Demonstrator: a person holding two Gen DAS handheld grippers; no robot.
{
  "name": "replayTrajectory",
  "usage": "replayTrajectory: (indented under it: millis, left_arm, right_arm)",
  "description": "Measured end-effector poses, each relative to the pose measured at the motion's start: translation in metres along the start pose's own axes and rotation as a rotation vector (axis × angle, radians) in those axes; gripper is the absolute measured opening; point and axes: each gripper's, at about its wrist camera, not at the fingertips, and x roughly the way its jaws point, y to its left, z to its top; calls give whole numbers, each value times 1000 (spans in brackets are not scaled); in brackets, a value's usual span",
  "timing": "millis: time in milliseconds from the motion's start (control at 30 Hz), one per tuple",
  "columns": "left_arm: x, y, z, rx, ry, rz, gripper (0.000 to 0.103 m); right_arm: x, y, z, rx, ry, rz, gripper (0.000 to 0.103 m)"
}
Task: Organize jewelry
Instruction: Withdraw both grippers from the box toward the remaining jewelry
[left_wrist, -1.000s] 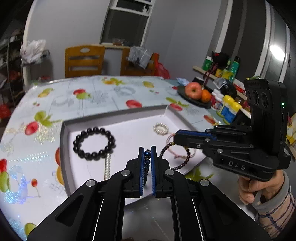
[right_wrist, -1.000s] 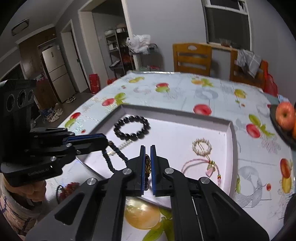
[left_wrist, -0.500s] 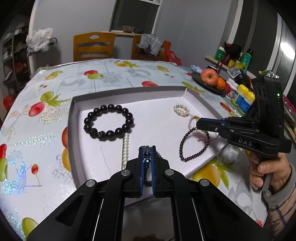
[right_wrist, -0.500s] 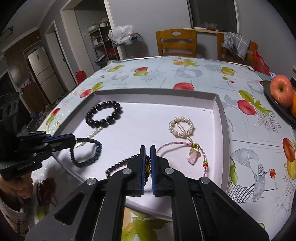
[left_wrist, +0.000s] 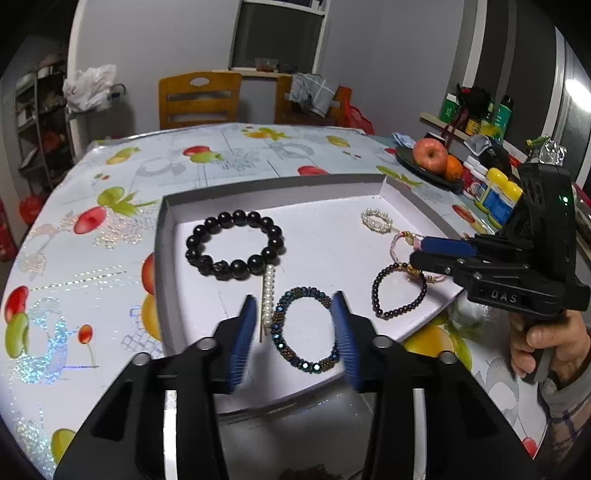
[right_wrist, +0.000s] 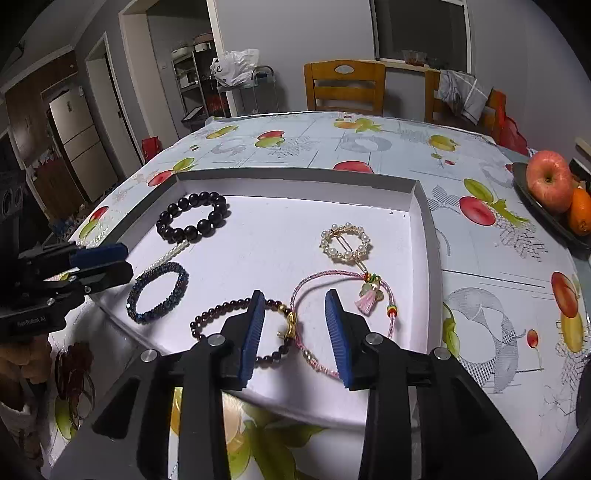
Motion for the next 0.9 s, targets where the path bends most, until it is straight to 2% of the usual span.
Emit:
replayTrajectory:
  millis: [33, 100, 233, 300, 567, 667, 833, 900]
  left_arm:
    - [-2, 0, 0, 1, -6, 5, 53]
    - [-6, 0, -1, 0, -19, 11, 61]
    - [-14, -1, -4, 4, -35, 20, 67]
    - [-17, -1, -6, 9, -39, 28, 70]
    - [-47, 1, -20, 18, -64, 40, 74]
    - [-58, 5, -30, 17, -65, 55, 75]
    - [-72, 11, -47, 5, -61, 68, 76]
    - [-76, 11, -53, 5, -58, 72, 76]
  right_arm:
    - [-1, 1, -1, -4, -2, -3, 39]
    - [-6, 3, -4, -12, -13, -9, 50]
    - [-14, 8, -10, -21, -28, -7, 52]
    - [-19, 10, -14, -25, -38, -7, 58]
    - [-42, 29, -29, -55, -68, 8, 63]
    - [-50, 37, -34, -70, -80, 16, 68]
    - [-61, 41, -42, -67, -102, 12, 69]
    - [-64, 40, -45, -59, -113, 3, 74]
